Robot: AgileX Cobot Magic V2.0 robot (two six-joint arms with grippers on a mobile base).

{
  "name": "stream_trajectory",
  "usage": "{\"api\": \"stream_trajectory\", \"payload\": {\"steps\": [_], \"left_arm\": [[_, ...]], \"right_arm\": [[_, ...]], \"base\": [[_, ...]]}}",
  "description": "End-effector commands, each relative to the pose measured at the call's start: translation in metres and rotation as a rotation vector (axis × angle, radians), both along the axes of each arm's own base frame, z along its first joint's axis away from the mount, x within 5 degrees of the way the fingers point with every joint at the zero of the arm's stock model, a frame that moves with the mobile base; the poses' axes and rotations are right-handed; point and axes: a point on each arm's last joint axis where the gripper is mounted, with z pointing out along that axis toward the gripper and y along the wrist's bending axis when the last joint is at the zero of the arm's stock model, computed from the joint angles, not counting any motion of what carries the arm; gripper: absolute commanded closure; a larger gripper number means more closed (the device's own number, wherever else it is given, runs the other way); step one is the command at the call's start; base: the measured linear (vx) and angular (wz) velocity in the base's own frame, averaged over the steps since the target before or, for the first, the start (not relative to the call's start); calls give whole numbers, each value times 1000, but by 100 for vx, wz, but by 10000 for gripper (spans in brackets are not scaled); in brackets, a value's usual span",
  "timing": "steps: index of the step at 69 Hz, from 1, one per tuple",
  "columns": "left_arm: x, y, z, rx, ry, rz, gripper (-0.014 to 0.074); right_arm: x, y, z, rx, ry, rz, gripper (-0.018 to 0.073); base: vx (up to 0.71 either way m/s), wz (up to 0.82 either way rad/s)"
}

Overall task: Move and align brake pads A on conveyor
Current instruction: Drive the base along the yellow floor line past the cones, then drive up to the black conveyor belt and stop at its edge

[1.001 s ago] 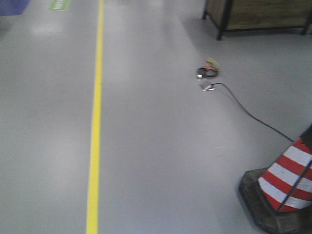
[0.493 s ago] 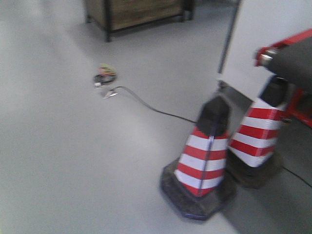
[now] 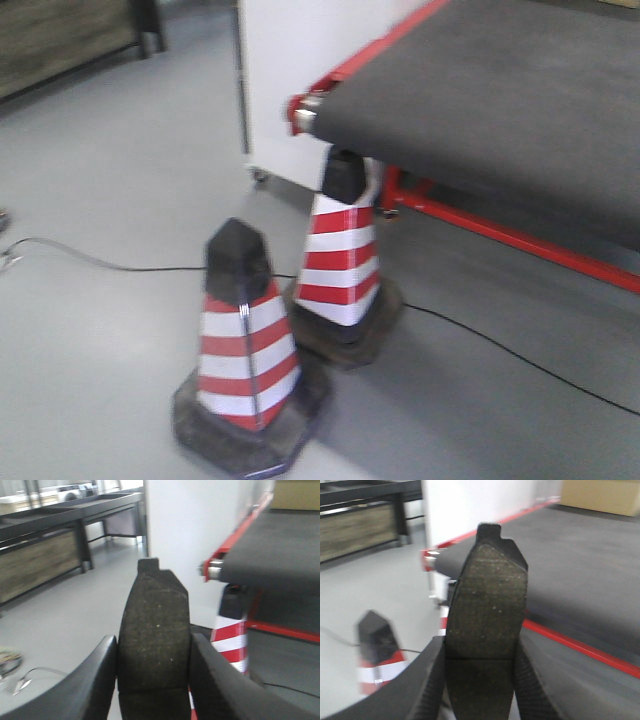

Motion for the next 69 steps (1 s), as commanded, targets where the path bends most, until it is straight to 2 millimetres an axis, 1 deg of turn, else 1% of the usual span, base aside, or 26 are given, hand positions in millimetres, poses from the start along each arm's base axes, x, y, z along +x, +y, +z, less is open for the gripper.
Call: {"api": "stream_trajectory", "payload": {"steps": [1, 27, 37, 50, 69], "left_arm": [[0, 0, 17, -18, -110, 1, 602], [0, 0, 17, -18, -110, 1, 602], [0, 0, 17, -18, -110, 1, 602], [0, 0, 17, -18, -110, 1, 602], [0, 0, 17, -18, -110, 1, 602]], "right_arm": [[2, -1, 16, -1, -108, -9, 565], [2, -1, 16, -1, -108, -9, 565], [2, -1, 16, -1, -108, -9, 565], [2, -1, 16, -1, -108, -9, 565], [2, -1, 16, -1, -108, -9, 565]], "base": [[16, -82], [12, -93], [6, -77], [4, -41], [6, -14]]}}
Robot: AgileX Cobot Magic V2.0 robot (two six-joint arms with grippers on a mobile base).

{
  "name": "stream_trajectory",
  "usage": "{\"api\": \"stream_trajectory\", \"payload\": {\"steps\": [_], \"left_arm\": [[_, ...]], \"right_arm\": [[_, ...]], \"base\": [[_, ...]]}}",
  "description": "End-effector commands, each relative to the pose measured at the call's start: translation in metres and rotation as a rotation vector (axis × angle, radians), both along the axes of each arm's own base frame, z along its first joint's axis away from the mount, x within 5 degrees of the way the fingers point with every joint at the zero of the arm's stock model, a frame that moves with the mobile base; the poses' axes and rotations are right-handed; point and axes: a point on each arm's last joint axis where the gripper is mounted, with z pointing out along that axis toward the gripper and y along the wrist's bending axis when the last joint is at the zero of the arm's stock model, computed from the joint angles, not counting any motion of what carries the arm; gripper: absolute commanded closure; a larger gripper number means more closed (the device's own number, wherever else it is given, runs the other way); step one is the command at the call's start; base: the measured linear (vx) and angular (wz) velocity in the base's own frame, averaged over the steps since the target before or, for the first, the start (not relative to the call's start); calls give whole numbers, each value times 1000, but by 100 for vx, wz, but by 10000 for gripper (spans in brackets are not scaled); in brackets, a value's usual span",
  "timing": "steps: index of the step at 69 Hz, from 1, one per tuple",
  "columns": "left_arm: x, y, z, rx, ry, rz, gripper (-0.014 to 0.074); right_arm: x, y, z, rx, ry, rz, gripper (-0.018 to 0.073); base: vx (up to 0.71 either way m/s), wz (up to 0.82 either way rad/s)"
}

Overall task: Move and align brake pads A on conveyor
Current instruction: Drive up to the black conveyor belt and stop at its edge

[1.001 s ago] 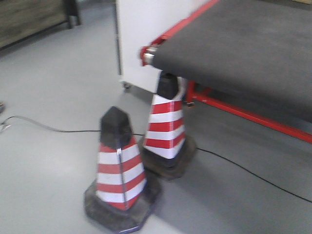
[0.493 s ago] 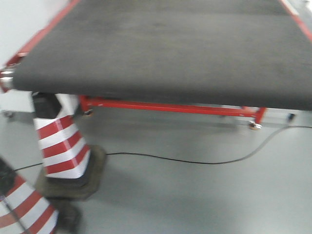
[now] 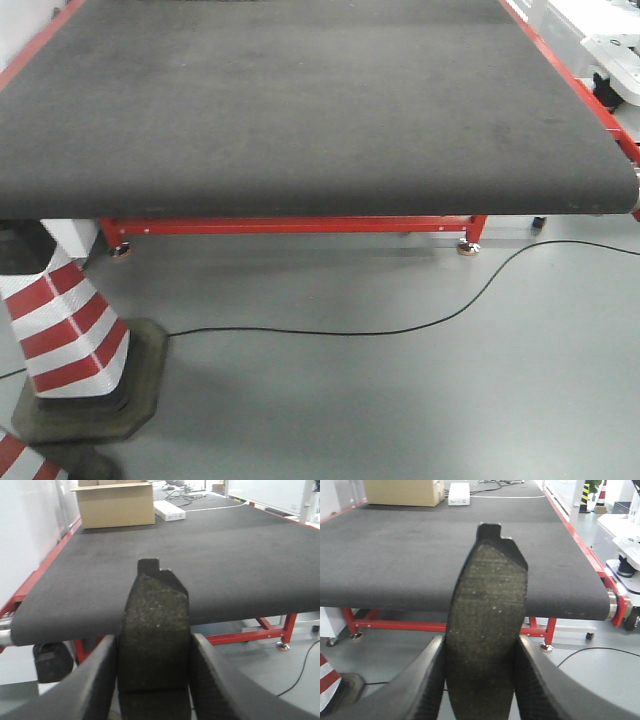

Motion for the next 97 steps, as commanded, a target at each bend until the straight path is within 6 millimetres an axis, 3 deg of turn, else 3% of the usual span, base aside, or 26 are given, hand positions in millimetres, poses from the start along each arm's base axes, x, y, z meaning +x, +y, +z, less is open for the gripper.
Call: {"api": "stream_trajectory", "payload": {"steps": [1, 97], "left_arm": [[0, 0, 17, -17, -110, 1, 602], [0, 0, 17, -17, -110, 1, 602]], "right_arm": [[2, -1, 16, 0, -108, -9, 565], [2, -1, 16, 0, -108, -9, 565]], "base": [[12, -15], [36, -1]]}}
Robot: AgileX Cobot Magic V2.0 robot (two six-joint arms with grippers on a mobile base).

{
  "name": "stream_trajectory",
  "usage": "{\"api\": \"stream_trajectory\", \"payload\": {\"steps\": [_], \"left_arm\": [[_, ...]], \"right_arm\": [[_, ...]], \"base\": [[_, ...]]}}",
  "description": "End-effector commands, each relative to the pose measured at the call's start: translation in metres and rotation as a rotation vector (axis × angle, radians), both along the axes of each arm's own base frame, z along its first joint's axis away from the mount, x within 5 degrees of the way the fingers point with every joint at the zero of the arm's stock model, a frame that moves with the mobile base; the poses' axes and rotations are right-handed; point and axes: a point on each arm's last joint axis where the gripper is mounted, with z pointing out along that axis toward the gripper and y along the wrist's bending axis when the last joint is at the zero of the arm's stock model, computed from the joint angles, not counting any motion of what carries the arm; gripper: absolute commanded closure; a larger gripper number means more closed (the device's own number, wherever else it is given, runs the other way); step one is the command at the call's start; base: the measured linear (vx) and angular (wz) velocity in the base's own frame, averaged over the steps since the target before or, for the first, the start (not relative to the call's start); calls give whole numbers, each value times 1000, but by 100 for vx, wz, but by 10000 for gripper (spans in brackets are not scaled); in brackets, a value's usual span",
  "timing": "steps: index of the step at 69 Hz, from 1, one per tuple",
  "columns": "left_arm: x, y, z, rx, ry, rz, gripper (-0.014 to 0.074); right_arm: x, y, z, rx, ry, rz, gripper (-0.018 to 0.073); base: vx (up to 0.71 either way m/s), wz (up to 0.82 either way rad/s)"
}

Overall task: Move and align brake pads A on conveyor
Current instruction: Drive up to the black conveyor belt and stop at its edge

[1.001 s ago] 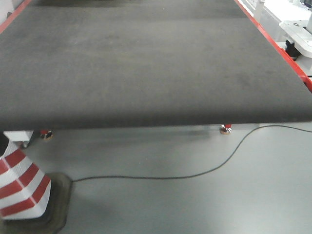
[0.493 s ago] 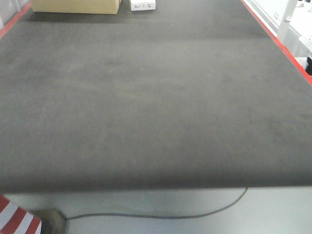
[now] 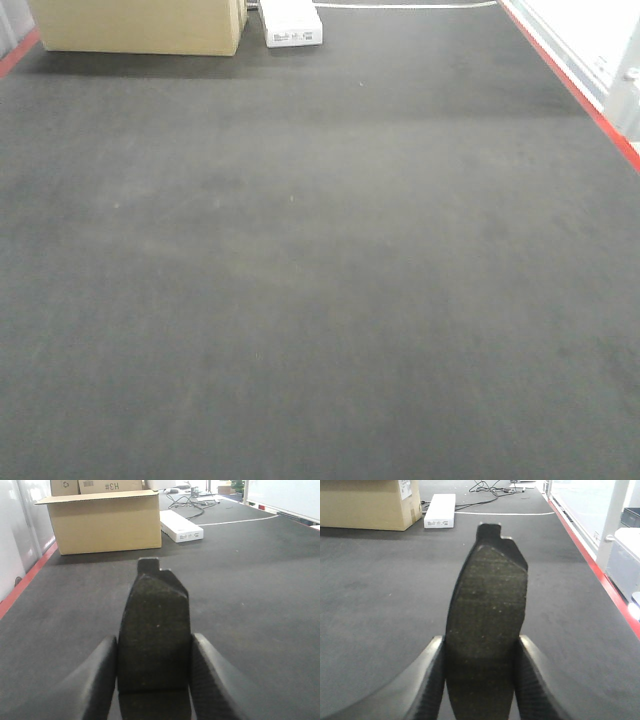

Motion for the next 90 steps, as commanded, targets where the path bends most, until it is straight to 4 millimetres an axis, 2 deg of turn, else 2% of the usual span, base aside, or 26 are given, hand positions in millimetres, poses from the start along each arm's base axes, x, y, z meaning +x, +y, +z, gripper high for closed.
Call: {"api": "stream_trajectory", "payload": {"steps": [1, 30, 90], "left_arm": [[0, 0, 17, -17, -110, 1, 602], [0, 0, 17, -17, -110, 1, 602], [0, 0, 18, -17, -116, 2, 602]], "right_arm": [[2, -1, 16, 0, -108, -9, 565], [2, -1, 16, 0, -108, -9, 565], [2, -1, 16, 0, -108, -9, 565]], "base": [[29, 3], [19, 5], [1, 0]]}}
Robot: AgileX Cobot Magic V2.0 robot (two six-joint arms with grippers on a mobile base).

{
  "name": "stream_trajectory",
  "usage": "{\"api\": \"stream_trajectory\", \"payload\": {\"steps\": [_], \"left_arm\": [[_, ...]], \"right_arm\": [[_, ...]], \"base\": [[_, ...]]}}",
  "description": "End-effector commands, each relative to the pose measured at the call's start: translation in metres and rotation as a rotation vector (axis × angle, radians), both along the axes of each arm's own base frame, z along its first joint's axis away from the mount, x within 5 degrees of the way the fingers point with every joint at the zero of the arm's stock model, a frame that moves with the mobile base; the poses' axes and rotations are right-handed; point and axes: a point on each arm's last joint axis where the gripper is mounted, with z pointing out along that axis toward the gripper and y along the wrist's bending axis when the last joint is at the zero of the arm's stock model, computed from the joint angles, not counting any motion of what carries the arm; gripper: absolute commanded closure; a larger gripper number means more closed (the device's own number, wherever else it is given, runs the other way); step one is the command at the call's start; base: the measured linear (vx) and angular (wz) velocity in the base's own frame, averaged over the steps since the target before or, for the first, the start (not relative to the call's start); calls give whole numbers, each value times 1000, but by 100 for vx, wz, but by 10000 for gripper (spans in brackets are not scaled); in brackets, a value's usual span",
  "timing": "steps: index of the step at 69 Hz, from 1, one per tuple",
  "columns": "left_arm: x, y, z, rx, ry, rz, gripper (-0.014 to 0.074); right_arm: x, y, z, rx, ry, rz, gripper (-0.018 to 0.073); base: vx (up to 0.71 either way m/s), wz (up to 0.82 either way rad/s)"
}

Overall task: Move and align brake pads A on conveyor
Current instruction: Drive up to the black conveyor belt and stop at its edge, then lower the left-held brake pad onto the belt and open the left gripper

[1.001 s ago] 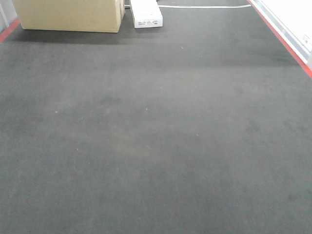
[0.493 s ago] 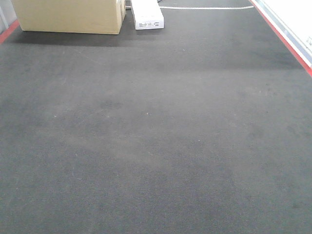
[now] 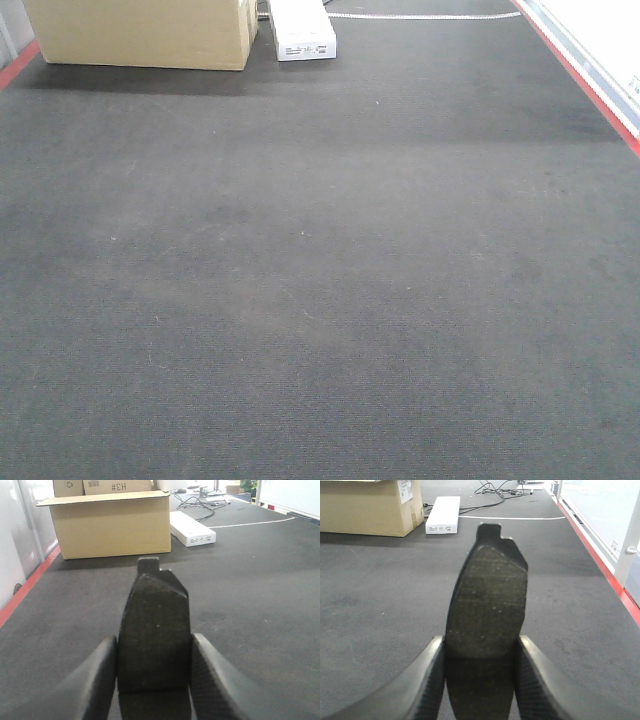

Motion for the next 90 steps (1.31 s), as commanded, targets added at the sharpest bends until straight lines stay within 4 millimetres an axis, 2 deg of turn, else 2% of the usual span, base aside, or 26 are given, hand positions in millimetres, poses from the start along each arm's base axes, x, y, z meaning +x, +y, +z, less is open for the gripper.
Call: {"api": "stream_trajectory", "payload": {"steps": [1, 28, 36, 42, 56, 62, 71, 90], "left_arm": [[0, 0, 18, -17, -118, 2, 602], [0, 0, 16, -17, -91, 0, 602], [5, 0, 15, -70, -59, 6, 602], [20, -1, 17, -94, 41, 10, 602], [76, -4, 20, -107, 320, 24, 602], [99, -4, 13, -121, 420, 35, 602], [126, -5, -4, -115, 534, 44, 602], [173, -6, -54, -92, 737, 64, 591]], "right_arm": [[2, -1, 16, 0, -108, -9, 565], [2, -1, 16, 0, -108, -9, 565], [2, -1, 16, 0, -108, -9, 565], [2, -1, 16, 0, -108, -9, 565], [2, -1, 16, 0, -108, -9, 565], [2, -1, 16, 0, -108, -9, 565], [2, -1, 16, 0, -108, -9, 565], [2, -1, 16, 0, -108, -9, 565]], "base": [[0, 0], [0, 0], [0, 0], [0, 0], [0, 0], [0, 0], [0, 0], [0, 0]]}}
